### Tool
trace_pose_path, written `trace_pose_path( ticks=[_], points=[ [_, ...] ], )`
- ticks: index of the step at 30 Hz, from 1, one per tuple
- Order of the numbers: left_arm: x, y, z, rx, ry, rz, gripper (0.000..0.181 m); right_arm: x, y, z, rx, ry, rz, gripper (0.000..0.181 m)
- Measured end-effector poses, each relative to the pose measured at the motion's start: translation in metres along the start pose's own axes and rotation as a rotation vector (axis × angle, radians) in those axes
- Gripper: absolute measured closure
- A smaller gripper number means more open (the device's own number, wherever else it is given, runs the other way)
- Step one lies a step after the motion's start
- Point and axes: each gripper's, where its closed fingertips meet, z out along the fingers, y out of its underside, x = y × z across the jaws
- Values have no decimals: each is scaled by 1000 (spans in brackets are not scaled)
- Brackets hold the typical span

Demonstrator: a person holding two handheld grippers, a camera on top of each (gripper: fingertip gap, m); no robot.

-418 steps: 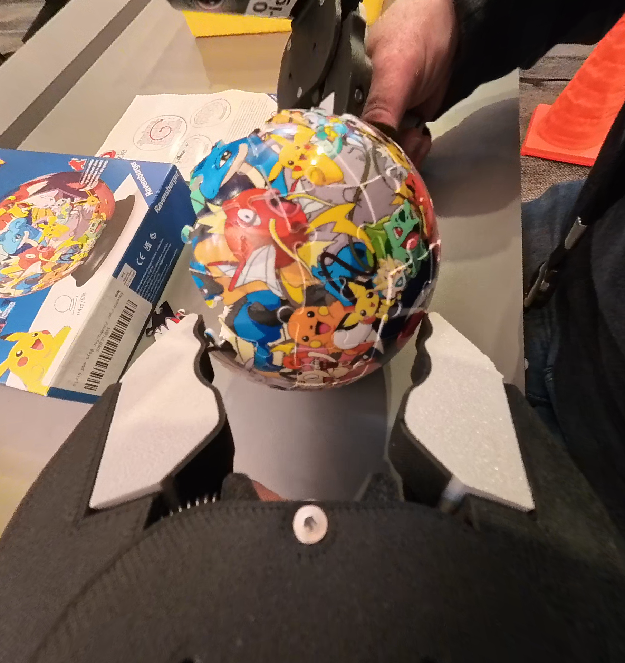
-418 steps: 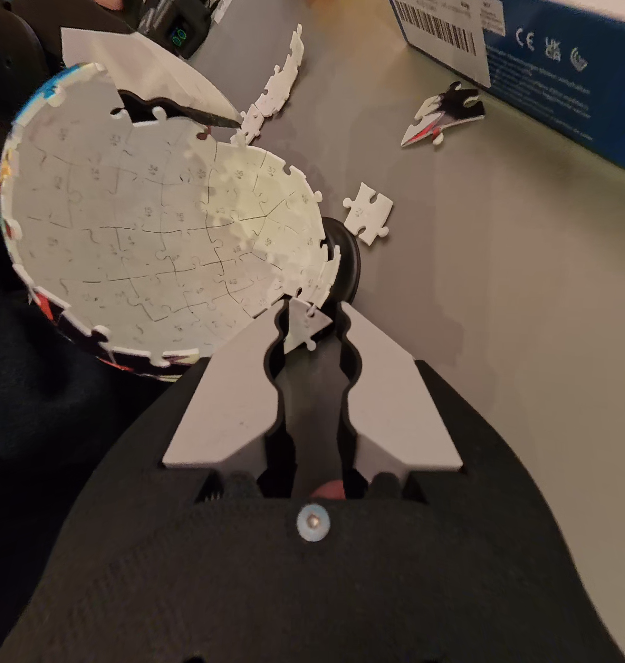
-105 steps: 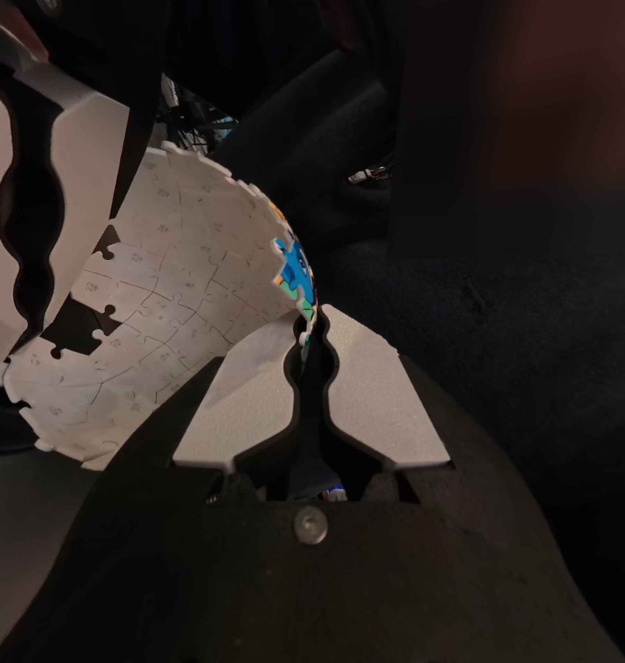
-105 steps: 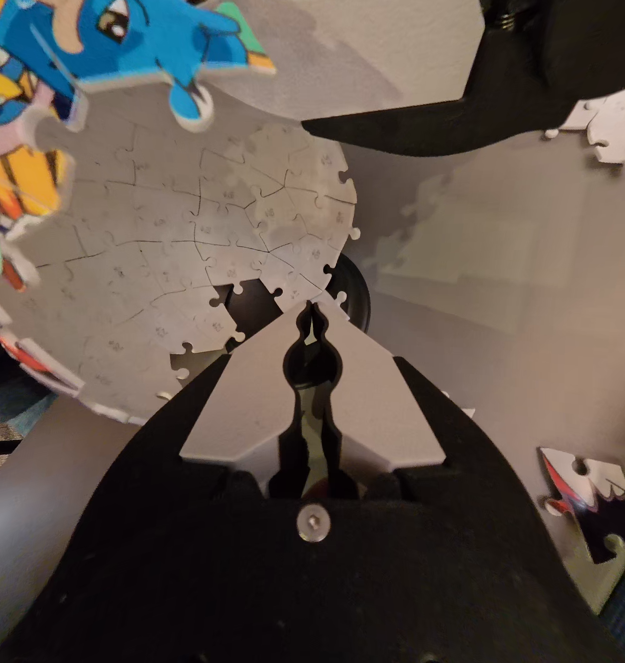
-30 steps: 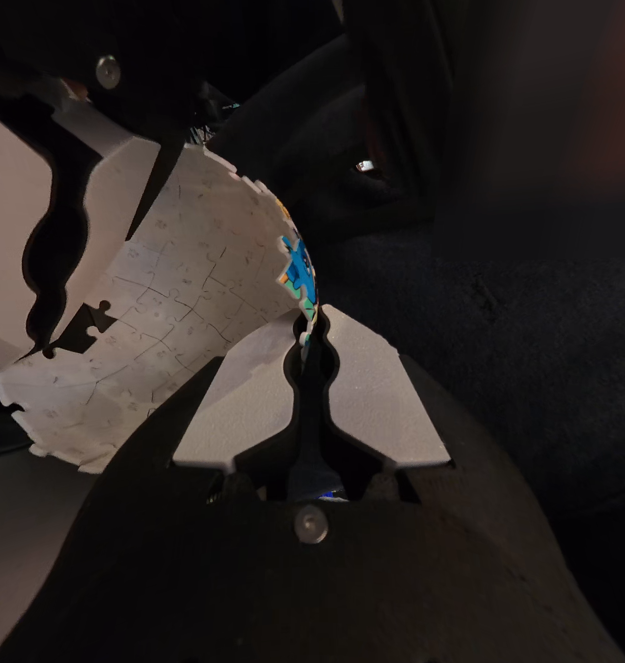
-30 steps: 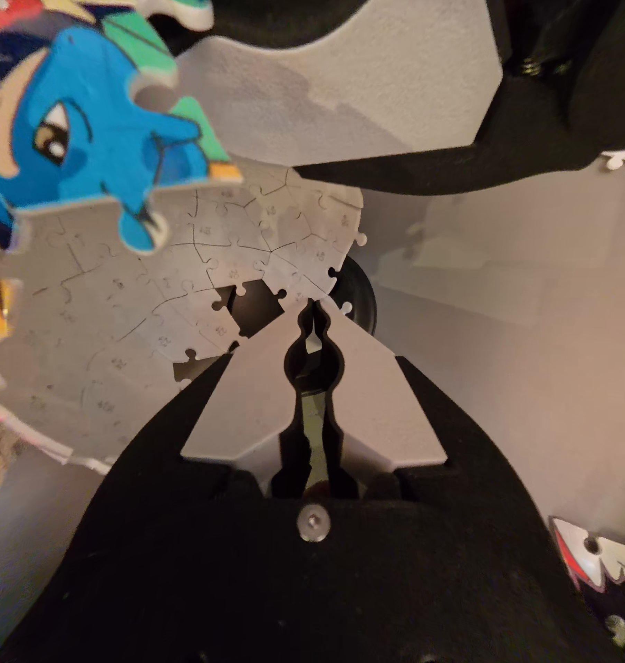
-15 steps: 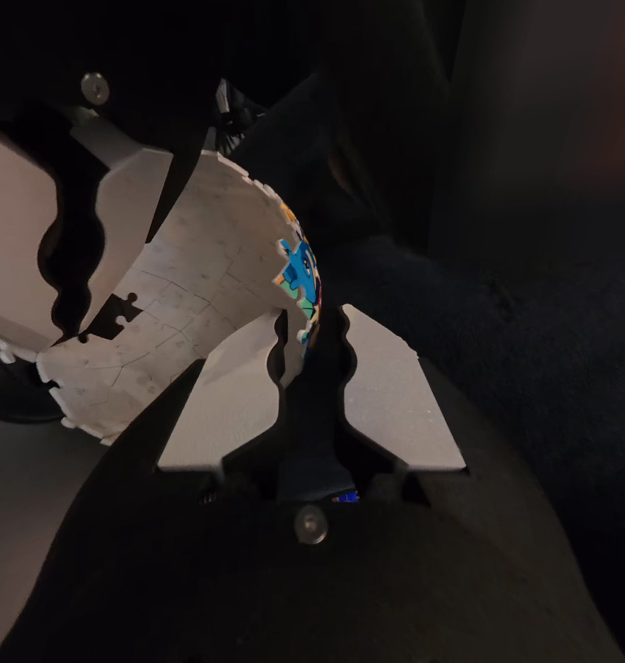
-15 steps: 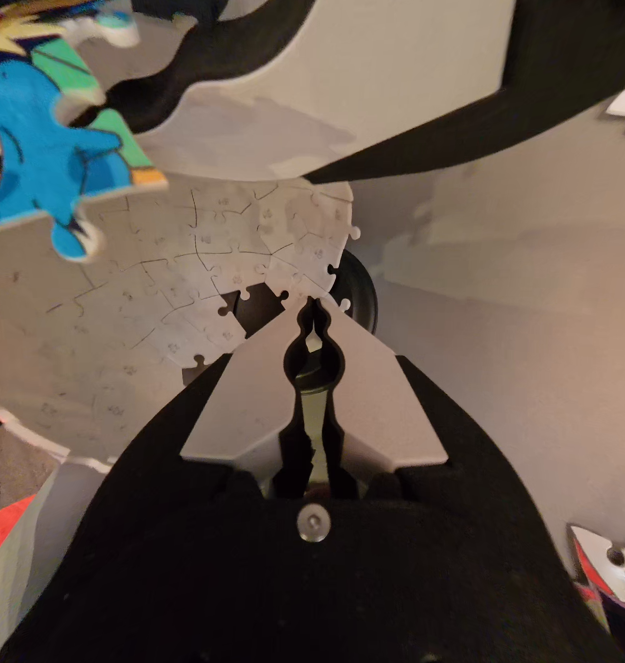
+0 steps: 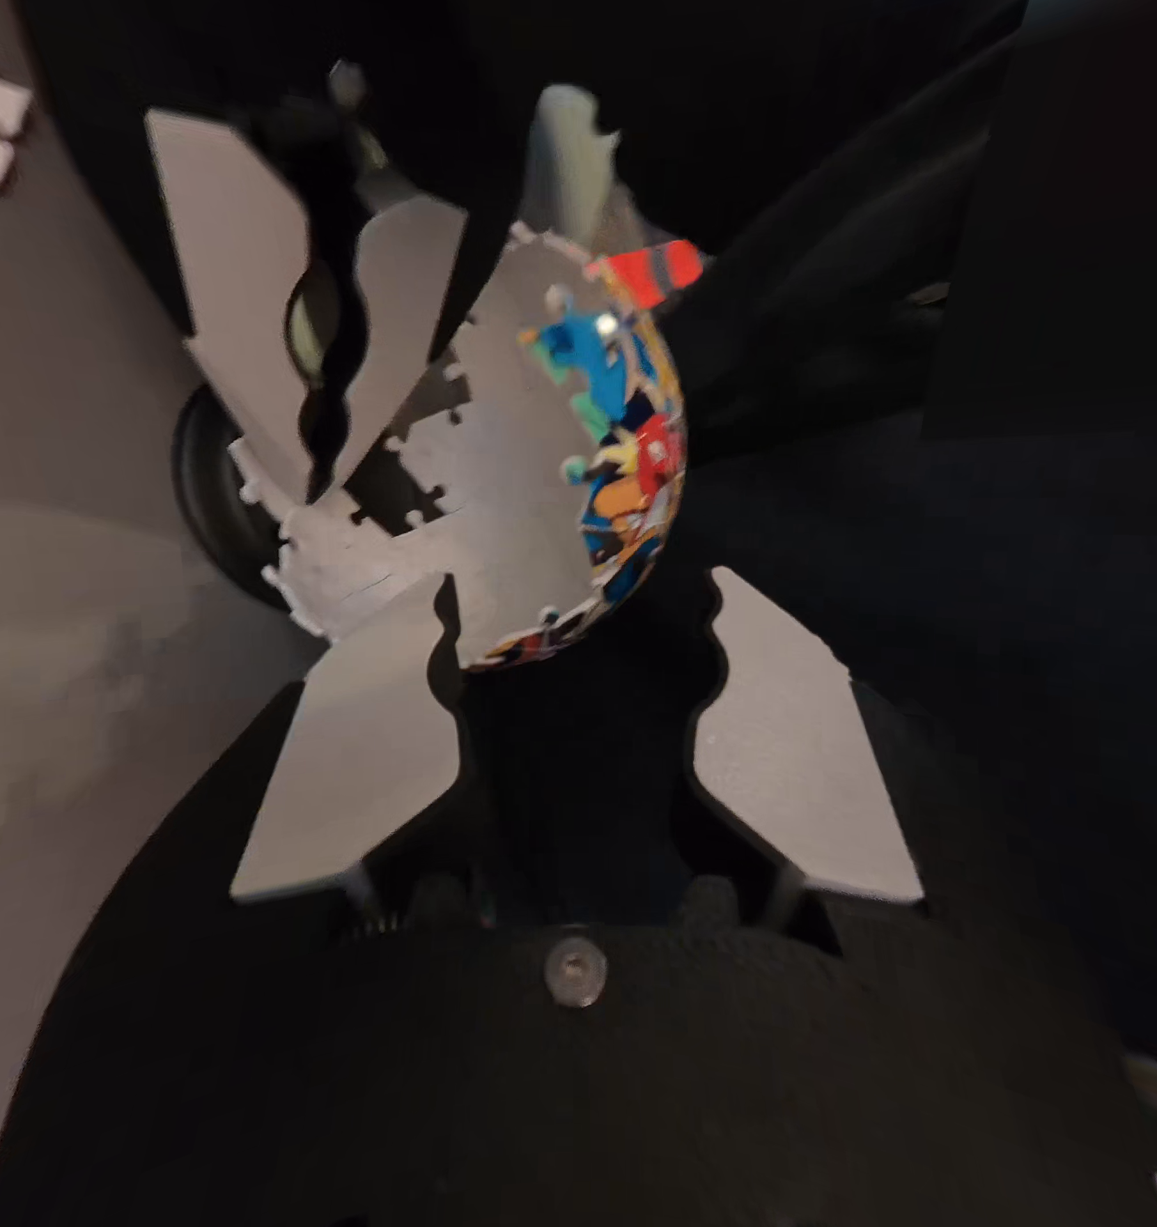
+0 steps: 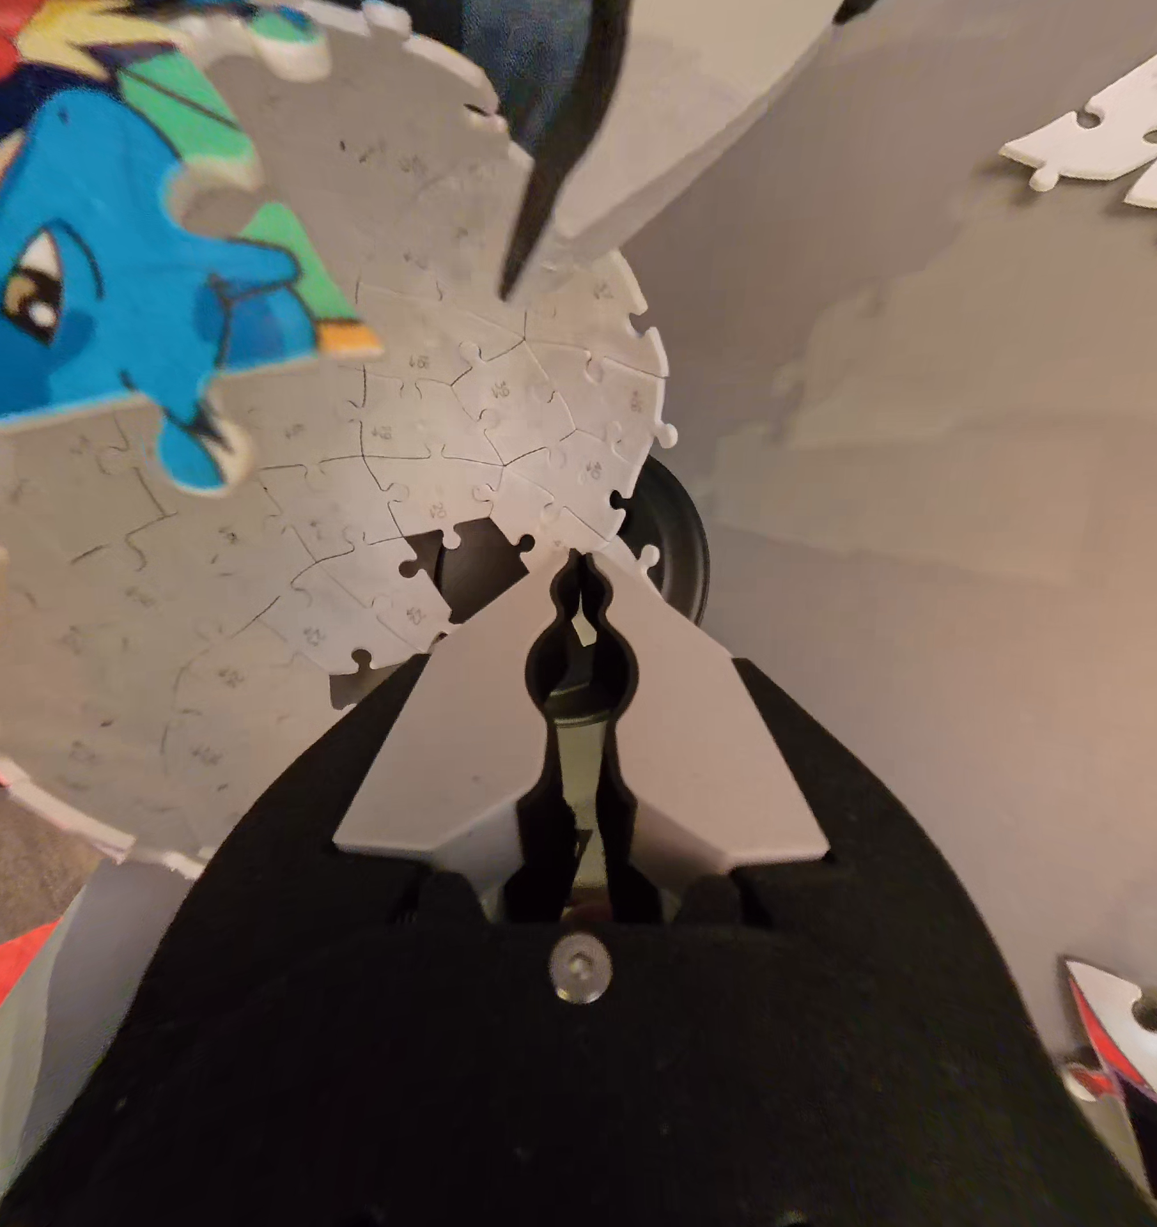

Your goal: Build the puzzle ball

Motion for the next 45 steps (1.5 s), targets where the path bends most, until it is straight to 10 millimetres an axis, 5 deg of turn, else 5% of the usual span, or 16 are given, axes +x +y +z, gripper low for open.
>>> trace_pose_path(
  ticks=[6, 21, 27, 33, 45],
  points=[
    [-20, 12, 13, 149, -185, 8, 97, 2, -2, 1, 6, 7, -9, 181],
    [-9, 8, 6, 429, -202, -4, 67, 2, -3, 2, 78, -4, 16, 181],
    [-11, 16, 2, 499, -276, 1, 67, 2, -3, 2, 81, -8, 21, 181],
    [-27, 31, 20, 506, -366, -22, 67, 4, -4, 1, 89, 2, 31, 181],
    [-40, 8, 19, 710, -418, -3, 69, 17, -7, -3, 136, 93, 88, 181]
  ],
)
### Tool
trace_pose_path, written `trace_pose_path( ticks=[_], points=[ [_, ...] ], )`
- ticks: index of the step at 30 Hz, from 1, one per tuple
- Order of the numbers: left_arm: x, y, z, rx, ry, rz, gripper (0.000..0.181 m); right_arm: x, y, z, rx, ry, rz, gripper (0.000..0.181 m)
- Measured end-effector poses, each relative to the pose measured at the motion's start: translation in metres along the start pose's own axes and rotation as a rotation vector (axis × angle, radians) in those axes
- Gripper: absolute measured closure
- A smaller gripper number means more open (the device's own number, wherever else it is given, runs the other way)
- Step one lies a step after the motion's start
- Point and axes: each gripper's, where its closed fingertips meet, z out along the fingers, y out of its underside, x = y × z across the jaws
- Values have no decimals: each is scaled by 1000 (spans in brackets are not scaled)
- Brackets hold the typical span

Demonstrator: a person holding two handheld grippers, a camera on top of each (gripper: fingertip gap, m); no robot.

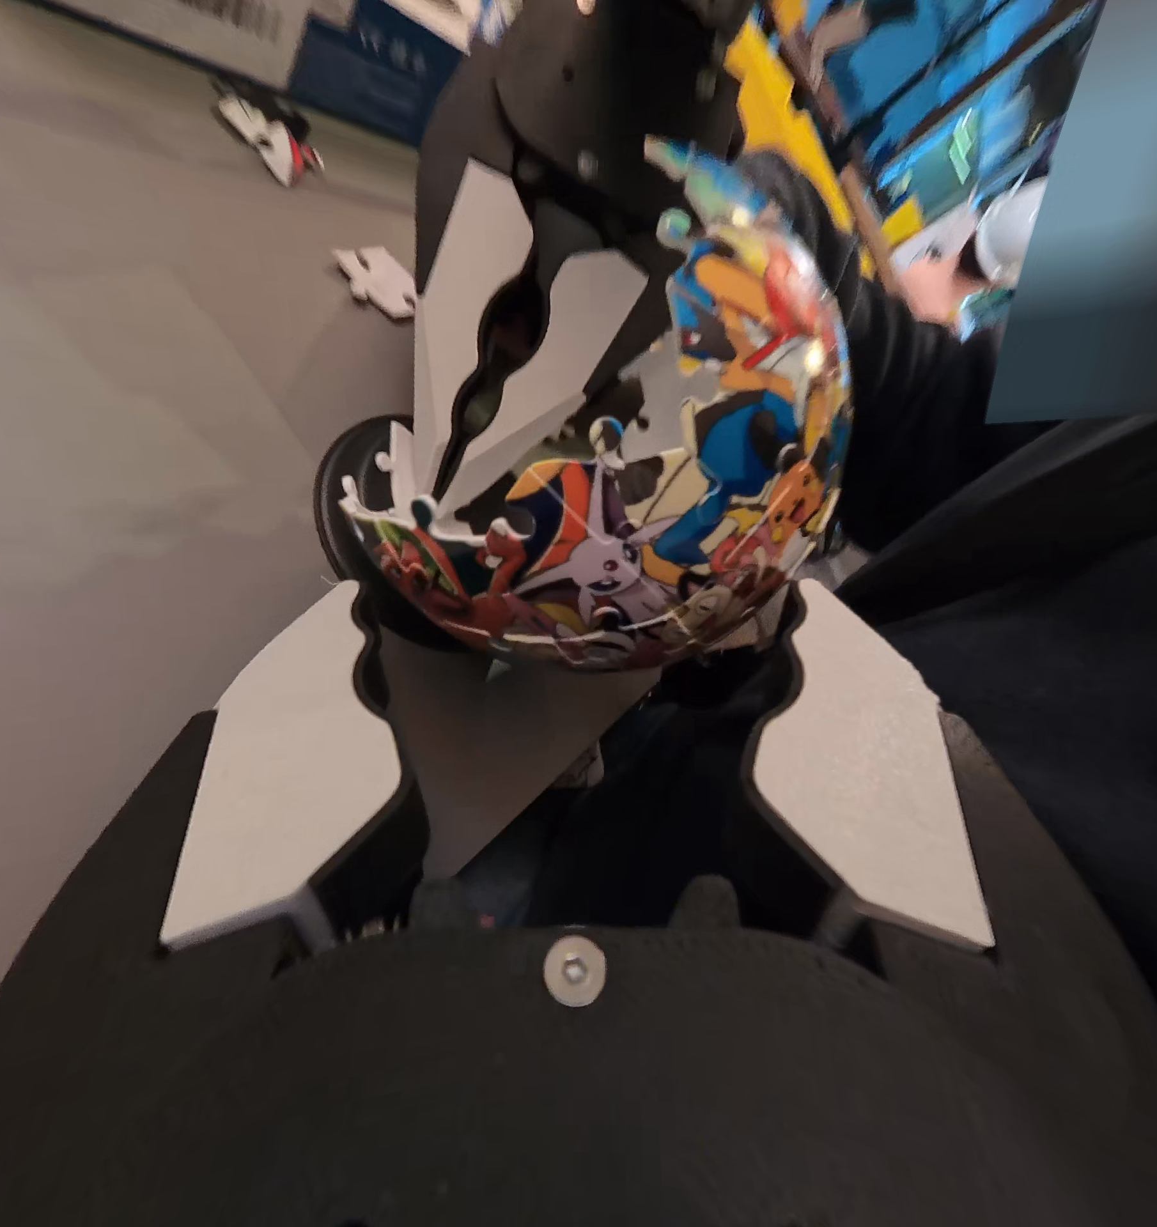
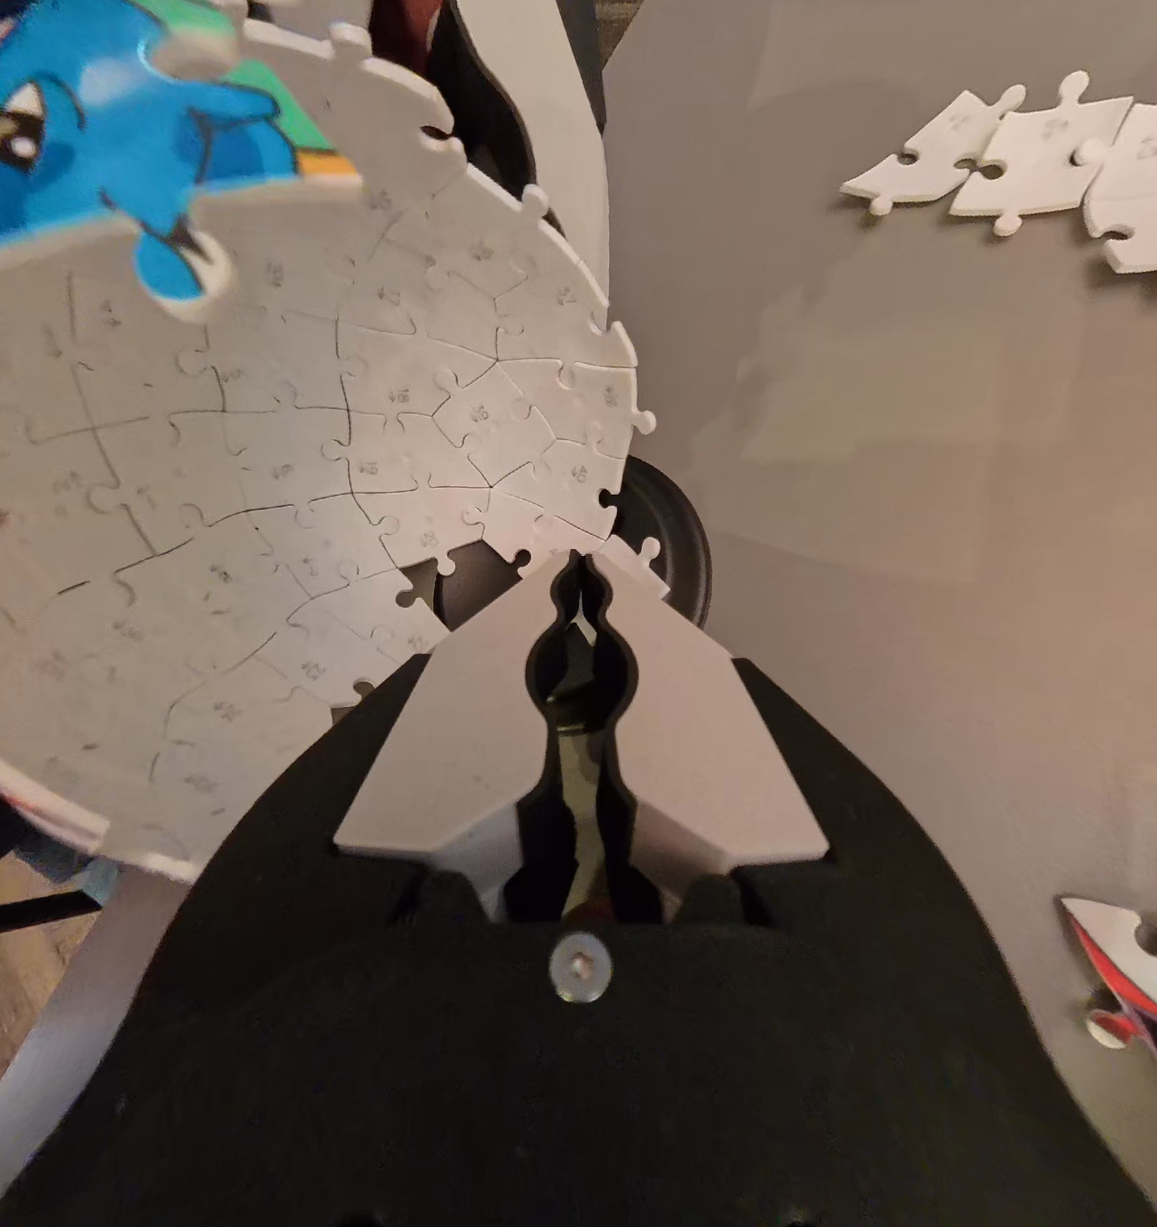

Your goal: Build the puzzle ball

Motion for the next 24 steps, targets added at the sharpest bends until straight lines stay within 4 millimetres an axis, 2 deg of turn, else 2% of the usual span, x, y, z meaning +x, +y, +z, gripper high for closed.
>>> trace_pose_path(
  ticks=[6, 14, 24],
  points=[
    [5, 8, 2, -5, -17, 81, 62, 6, -2, 0, 17, 32, 25, 181],
    [-14, -5, 9, 61, -191, 190, 56, 15, -6, -1, 55, 118, 83, 181],
    [-22, -20, 1, 107, -157, 229, 62, 32, -11, -6, 110, 256, 149, 181]
  ],
)
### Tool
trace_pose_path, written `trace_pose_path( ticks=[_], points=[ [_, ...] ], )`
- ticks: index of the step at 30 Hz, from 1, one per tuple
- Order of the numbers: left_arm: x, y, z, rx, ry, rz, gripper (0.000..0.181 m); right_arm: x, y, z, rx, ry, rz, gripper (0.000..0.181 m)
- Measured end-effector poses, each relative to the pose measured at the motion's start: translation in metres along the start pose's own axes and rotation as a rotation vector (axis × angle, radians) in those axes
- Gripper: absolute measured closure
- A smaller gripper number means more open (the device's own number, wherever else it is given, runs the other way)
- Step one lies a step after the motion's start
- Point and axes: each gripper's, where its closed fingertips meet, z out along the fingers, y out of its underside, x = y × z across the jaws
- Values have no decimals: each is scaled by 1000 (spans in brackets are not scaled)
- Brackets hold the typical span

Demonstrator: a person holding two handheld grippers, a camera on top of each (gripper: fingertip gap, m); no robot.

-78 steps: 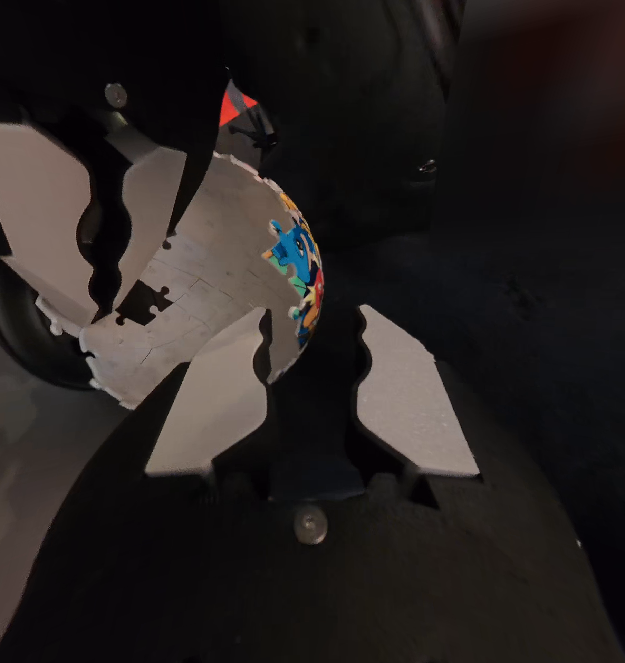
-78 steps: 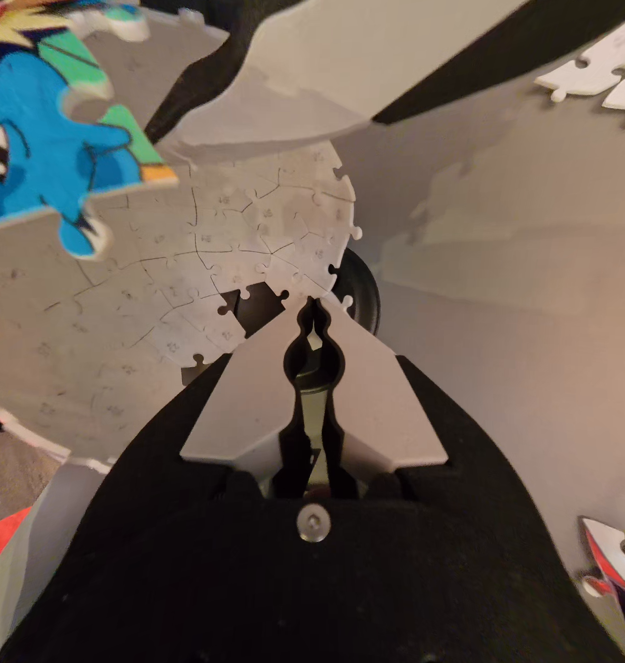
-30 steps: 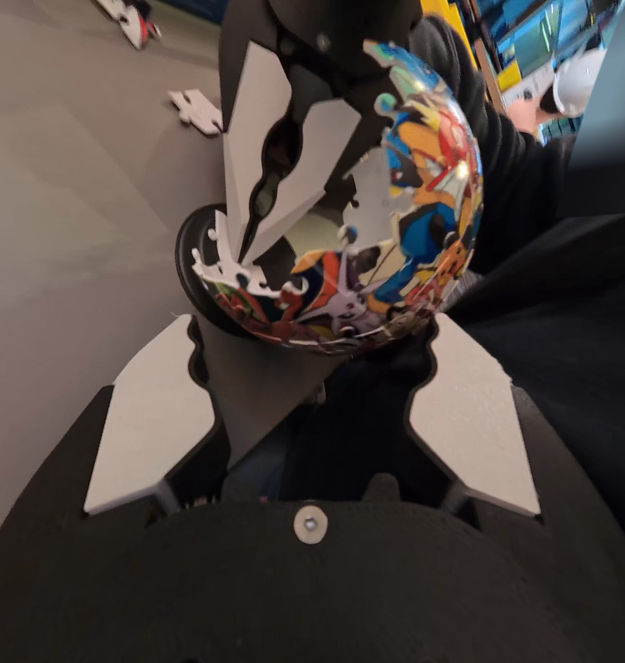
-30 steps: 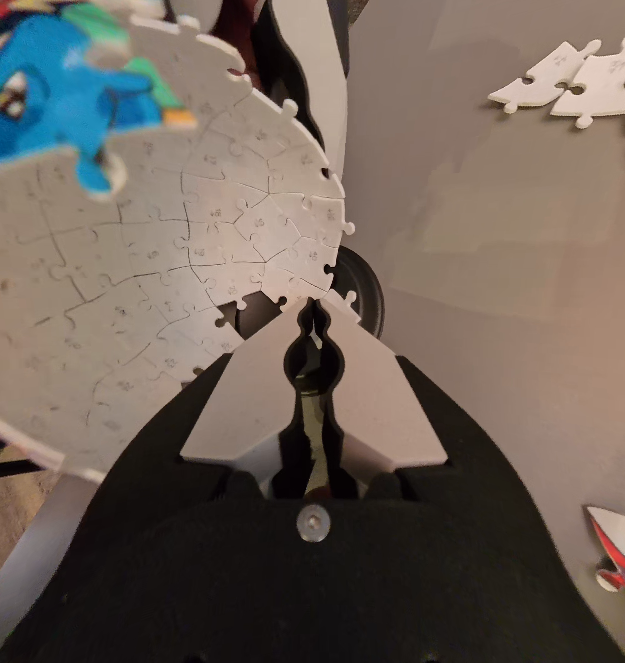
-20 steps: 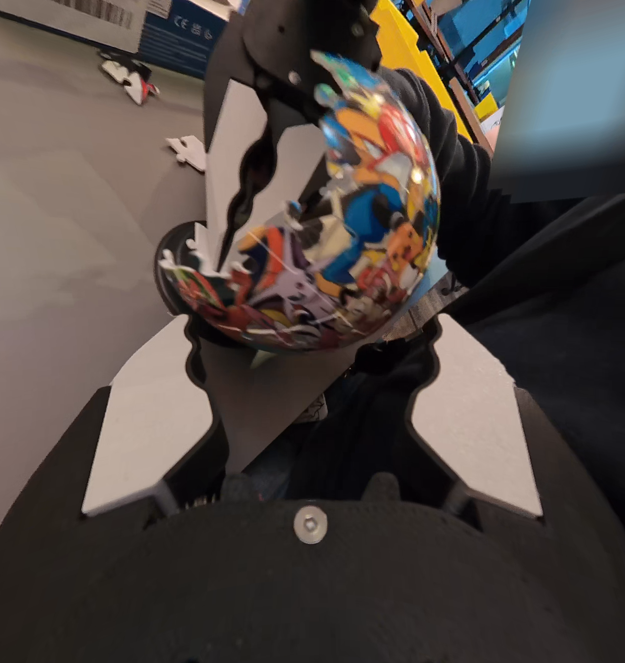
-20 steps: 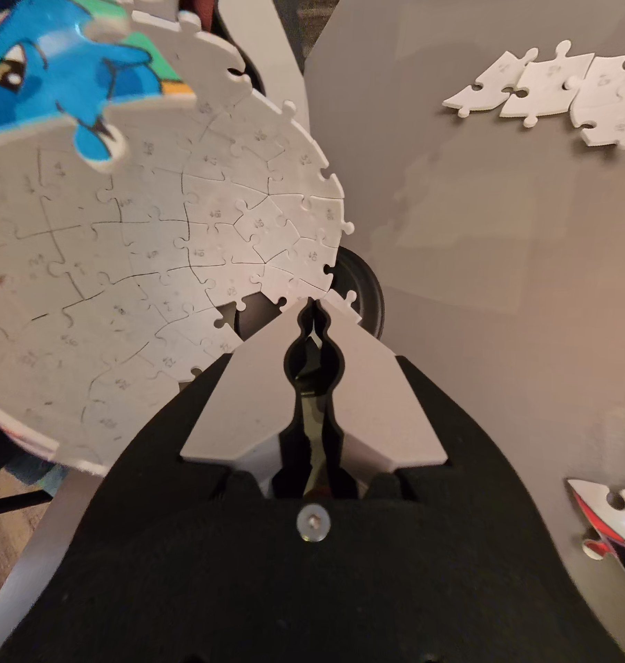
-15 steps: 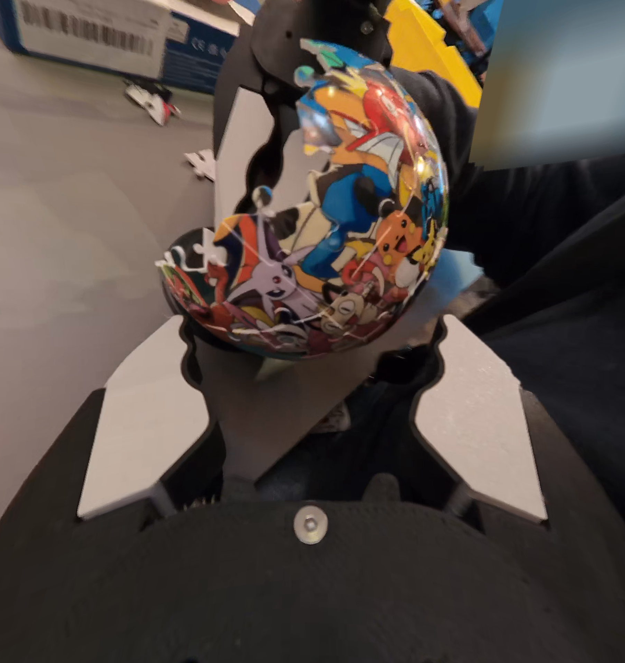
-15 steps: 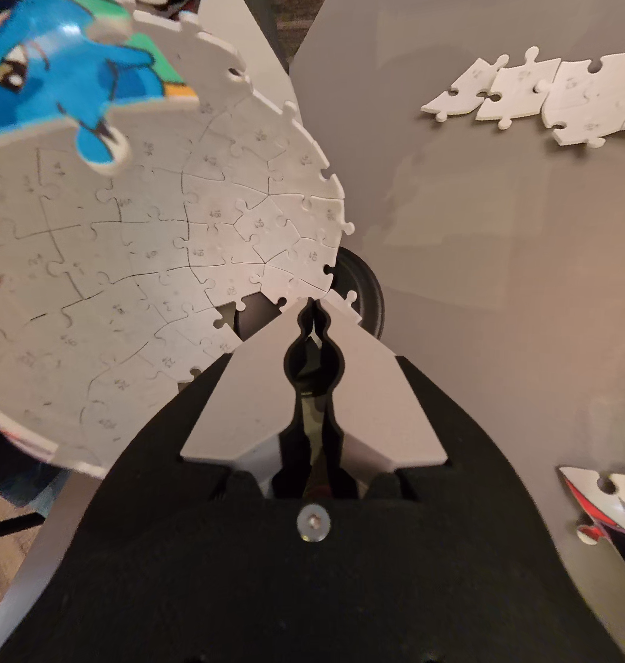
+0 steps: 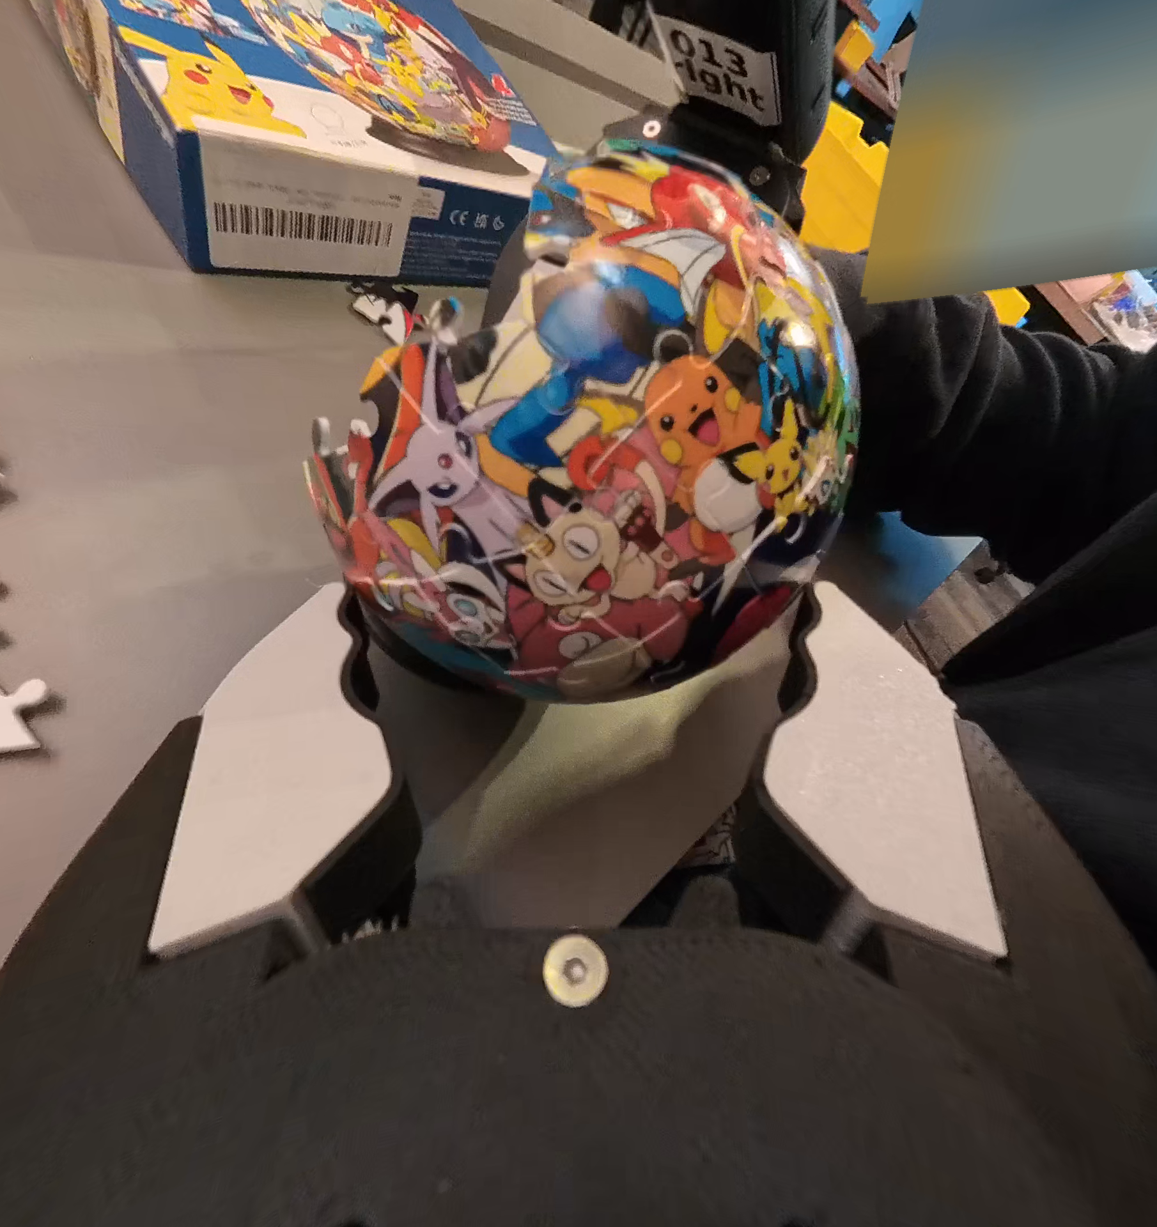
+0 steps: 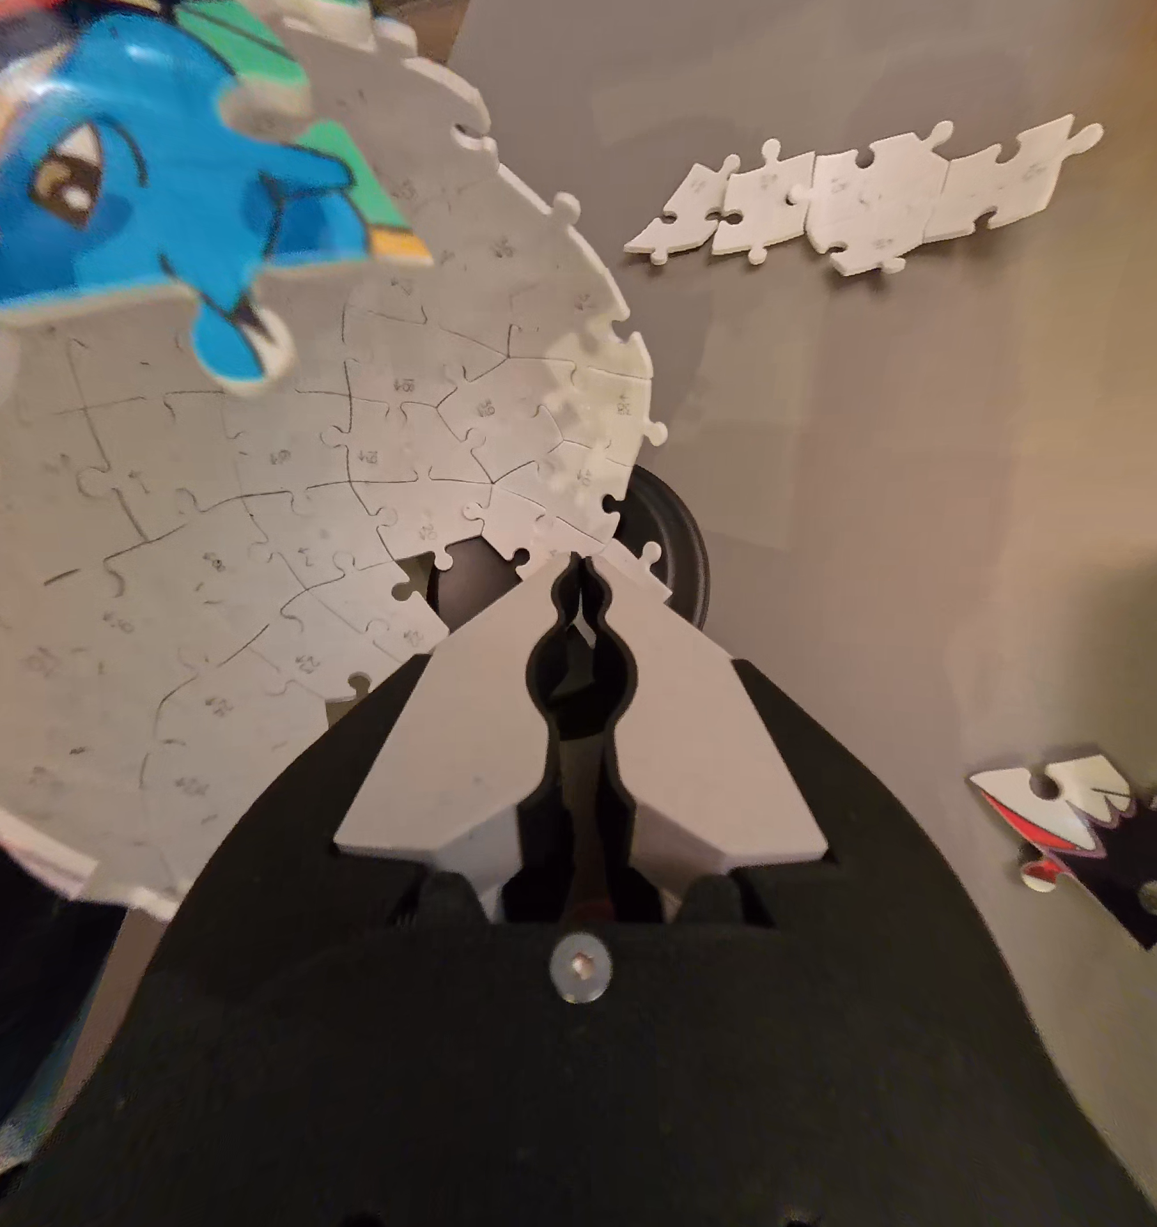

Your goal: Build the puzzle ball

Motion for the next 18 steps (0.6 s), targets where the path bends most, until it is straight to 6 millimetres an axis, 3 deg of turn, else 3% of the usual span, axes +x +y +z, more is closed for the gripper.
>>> trace_pose_path(
  ticks=[18],
  points=[
    [-22, -12, -6, -21, 122, 54, 66, 14, -10, 5, 24, 75, 89, 181]
  ],
)
